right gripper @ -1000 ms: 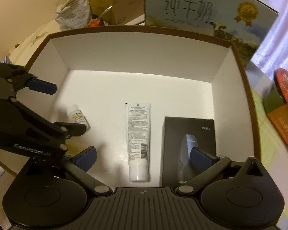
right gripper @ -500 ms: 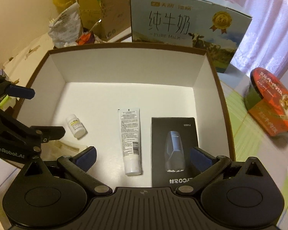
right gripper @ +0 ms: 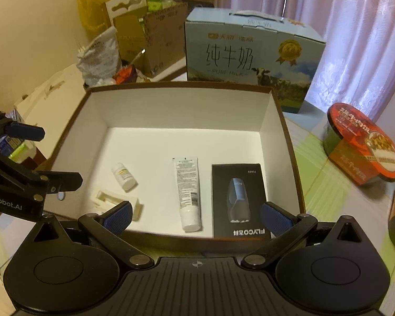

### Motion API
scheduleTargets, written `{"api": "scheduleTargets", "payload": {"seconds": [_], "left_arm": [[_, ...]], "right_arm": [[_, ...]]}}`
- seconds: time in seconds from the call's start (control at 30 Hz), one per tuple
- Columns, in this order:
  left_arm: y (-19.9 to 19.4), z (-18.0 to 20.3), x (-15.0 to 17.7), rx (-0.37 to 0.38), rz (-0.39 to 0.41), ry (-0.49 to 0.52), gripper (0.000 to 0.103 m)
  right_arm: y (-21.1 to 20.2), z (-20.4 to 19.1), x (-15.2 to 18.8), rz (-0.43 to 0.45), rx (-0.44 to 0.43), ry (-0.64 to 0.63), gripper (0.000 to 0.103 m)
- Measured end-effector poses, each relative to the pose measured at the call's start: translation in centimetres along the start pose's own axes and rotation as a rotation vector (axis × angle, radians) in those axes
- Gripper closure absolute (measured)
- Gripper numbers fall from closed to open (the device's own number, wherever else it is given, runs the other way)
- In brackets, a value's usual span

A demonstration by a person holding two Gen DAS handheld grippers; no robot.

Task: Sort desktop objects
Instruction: 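Withdraw both tools from the brown box toward the remaining items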

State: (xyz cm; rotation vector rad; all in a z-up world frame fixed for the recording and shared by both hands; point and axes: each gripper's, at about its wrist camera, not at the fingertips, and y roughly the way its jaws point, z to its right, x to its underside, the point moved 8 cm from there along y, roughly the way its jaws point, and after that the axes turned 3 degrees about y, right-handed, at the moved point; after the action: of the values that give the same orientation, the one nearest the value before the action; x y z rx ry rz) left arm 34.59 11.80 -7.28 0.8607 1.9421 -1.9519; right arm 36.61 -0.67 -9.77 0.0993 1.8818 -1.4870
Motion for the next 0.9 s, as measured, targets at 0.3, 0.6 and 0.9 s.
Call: {"api": "scheduleTargets", "payload": {"seconds": [0.3,0.6,0.9], "left_arm": [[-4.3,2.0,2.0,-0.013,0.06,-0.006,0.002],[-8.4,4.0,5.2,-0.003,0.11,-0.015,0.002],[-10.8,6.4,8.4,-0.011,0.129,0.018,0.002]], "right_arm": [[-4.6,-0.9,2.5,0.067,-0.018,0.014,0.002],[-9.2,-1.8,5.8,0.144,-0.042,0.045,0.002],[-12.1,-2.6,9.4,0.176,-0.026,0.036,0.002]]}}
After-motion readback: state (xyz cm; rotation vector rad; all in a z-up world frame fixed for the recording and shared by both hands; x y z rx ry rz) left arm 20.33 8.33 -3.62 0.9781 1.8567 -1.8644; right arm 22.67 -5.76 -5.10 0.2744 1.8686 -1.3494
